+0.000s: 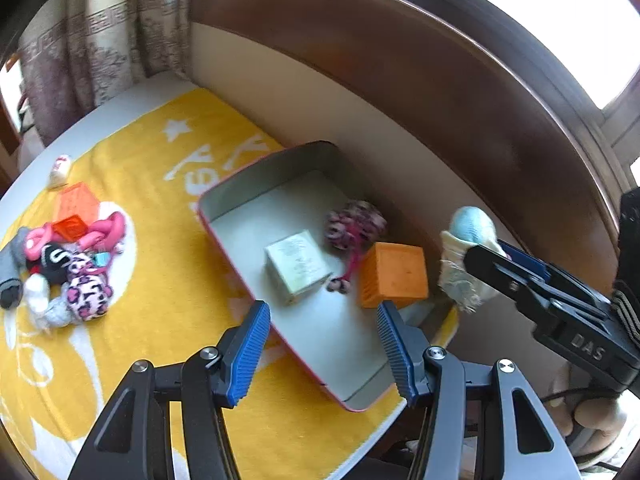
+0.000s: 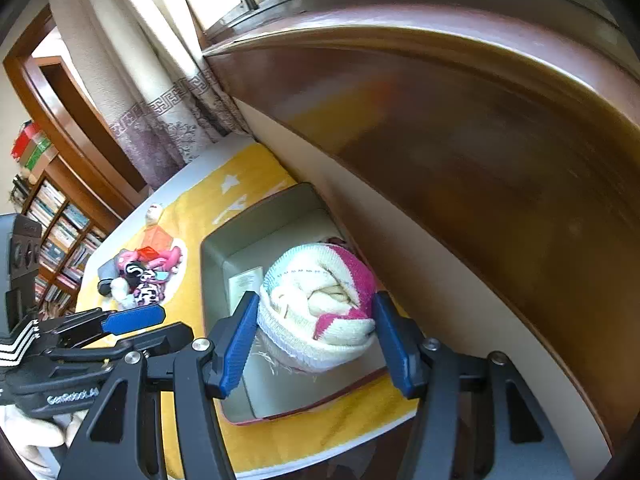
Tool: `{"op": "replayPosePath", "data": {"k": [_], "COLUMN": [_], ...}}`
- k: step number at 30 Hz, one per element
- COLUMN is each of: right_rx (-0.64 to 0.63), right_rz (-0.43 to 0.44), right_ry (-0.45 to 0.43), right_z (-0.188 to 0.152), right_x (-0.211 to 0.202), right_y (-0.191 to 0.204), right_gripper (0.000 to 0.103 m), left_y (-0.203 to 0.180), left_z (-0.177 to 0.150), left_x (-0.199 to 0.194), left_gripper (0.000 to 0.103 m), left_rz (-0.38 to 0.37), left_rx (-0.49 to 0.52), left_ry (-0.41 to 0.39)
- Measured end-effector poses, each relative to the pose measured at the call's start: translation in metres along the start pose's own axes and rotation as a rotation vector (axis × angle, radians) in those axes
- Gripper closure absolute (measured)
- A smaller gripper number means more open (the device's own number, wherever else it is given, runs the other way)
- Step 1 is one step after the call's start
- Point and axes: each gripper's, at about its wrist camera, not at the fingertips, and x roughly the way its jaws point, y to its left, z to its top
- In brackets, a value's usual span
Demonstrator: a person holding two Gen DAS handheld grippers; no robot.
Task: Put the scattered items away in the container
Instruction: 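Open the left gripper over the tray while the right releases the towel roll, then move both grippers back to the pile of items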
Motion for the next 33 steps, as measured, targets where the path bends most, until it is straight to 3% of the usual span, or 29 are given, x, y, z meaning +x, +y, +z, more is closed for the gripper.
{"op": "replayPosePath", "data": {"k": [10, 33], "right_rx": [-0.041, -0.087], "right_rz": [0.094, 0.12], "right_ry": [0.08, 0.092], "right_z": [-0.009, -0.014], "right_x": [0.014, 0.021], "right_y": [0.021, 0.044], "right_gripper": [0.037, 0.034], "left_y": [0.035, 0.068], "left_z": [-0.007, -0.03], "left_x": [-0.009, -0.021], "left_gripper": [0.046, 0.045], "left_rz": [0.058, 0.125], "left_rx": [-0.085, -0.182], "left_ry": [-0.017, -0.017]}}
